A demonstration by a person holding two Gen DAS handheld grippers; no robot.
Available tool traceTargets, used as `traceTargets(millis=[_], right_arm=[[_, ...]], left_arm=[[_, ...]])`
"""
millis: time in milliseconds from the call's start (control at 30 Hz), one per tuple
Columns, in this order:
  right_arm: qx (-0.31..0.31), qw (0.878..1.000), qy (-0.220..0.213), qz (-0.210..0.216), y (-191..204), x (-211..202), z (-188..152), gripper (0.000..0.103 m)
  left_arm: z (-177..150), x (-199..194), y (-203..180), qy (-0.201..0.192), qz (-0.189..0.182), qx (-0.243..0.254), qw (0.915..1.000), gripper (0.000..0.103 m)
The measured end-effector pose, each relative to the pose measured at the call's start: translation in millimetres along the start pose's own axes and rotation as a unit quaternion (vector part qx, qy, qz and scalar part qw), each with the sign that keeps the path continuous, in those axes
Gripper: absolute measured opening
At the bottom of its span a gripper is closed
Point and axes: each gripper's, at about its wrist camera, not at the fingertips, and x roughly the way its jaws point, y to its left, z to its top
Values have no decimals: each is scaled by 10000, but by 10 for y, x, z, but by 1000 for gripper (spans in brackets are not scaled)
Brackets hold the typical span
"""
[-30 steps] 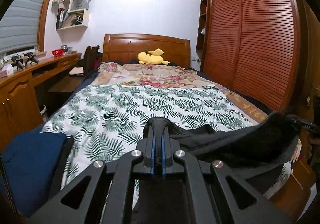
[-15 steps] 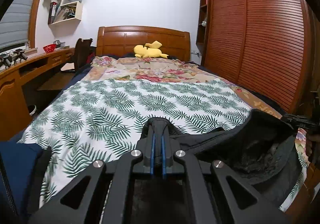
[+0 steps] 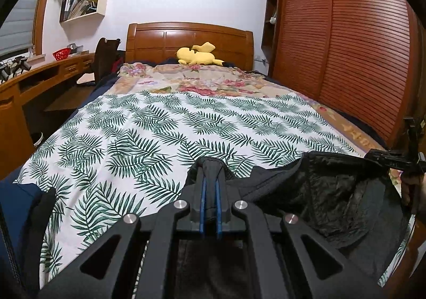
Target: Fold large clothes
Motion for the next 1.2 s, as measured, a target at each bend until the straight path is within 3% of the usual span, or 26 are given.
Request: traceTargets(millis=[400, 567, 700, 733, 933, 1200], right_arm=[[46, 9994, 85, -325, 61, 144, -41, 10], [-23, 9987, 105, -507, 132, 114, -18, 20], [-88, 9961, -136, -870, 195, 1, 29, 60], [-75, 9957, -207, -903, 205, -35, 49, 61], [-328, 9979, -276, -485, 540, -156, 138, 61], [-883, 9947, -197, 495, 1449, -67, 180, 61]], left_arm=[[-4, -19, 13, 30, -150, -62, 9999, 3], [-20, -26, 25, 131, -210, -107, 9996, 7], [-35, -58, 39, 186, -204, -83, 9996, 13], [-35, -85, 56, 174, -182, -76, 9997, 13], [-64, -209, 136, 207, -391, -103, 9990, 18], [-188, -343, 194, 235, -446, -93, 9987, 20]])
